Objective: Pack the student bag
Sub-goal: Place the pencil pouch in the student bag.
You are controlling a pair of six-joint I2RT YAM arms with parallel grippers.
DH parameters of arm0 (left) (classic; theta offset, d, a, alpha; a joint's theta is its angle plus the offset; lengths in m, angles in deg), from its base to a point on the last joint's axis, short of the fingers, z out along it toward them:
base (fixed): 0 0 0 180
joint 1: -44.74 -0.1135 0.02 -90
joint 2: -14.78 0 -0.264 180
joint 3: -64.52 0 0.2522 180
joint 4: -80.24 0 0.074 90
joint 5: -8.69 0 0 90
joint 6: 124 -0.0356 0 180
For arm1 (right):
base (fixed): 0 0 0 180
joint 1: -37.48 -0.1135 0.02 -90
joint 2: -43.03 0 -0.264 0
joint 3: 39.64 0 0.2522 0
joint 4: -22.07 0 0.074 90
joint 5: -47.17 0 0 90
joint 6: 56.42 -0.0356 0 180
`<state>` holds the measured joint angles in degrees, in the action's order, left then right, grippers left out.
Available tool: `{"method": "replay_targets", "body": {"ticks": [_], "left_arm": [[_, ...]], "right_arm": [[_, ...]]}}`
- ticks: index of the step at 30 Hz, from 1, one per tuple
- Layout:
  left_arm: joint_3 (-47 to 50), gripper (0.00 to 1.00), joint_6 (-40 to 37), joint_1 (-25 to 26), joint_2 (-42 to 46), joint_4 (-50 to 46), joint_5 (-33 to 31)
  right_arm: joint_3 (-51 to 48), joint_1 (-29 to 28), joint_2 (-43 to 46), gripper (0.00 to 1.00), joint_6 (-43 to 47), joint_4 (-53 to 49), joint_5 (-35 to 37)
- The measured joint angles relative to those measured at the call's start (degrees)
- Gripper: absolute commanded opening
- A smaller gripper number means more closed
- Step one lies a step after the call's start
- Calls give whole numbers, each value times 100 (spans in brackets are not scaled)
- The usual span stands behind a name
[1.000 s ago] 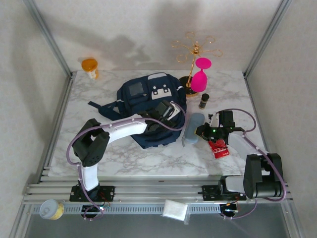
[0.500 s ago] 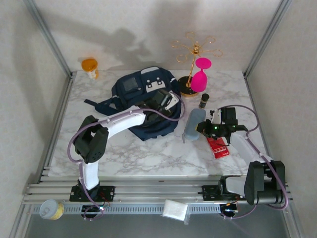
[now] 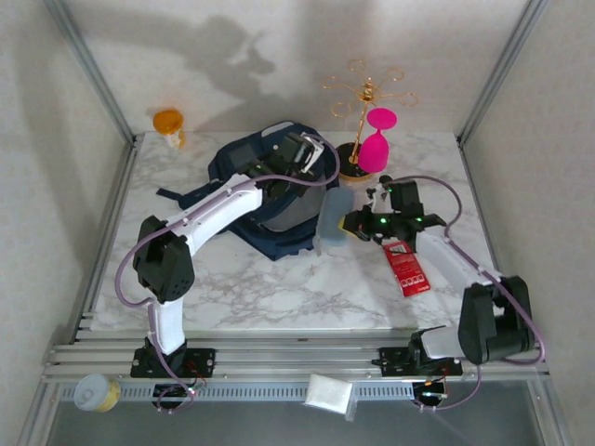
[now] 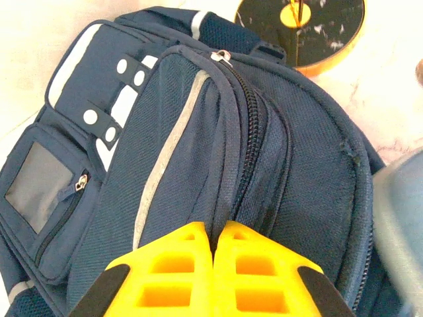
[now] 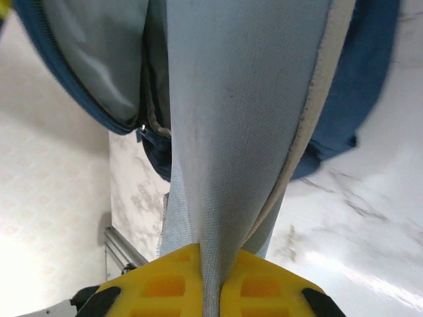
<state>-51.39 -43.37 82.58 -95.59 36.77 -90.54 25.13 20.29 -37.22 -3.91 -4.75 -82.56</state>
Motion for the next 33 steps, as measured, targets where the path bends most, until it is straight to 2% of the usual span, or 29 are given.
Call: {"method": "replay_targets", "body": {"ticks": [5,9,11,12,14,17,22,27,31,33], "left_arm": [[-483,0,741,-44,-26,-354,98],[-619,0,1283,-33,-31,-505,308],[-667,0,1543,-22,-39,-575,350],[-719,0,1661,-17,-55,-632,361],[-852,0,1851,-20,-103,-717,367],[-1016,0,2048,-101,-144,-789,361],[-1134,0,2391,-407,-149,-793,520],[-1132,0,2647,-496,-190,-710,756],[-994,0,2837,-494,-291,-398,1008],[-822,0,2964,-492,-293,-184,1185]], "right_arm": [[658,-413,-1263,0,-1064,1126,374],[1460,-739,-2321,5,-1755,1840,861],[1827,-925,-2769,11,-2022,2354,1097],[2041,-1027,-3005,17,-2087,2575,1211],[2538,-1191,-3447,40,-2177,2708,1405],[2981,-1364,-3939,44,-2181,3051,1510],[2334,-1403,-3694,55,-2118,3314,1631],[992,-1405,-2426,61,-1777,2822,1880],[409,-1410,-1344,59,-1366,2507,1934],[358,-1427,-1008,50,-1104,2273,1982]]}}
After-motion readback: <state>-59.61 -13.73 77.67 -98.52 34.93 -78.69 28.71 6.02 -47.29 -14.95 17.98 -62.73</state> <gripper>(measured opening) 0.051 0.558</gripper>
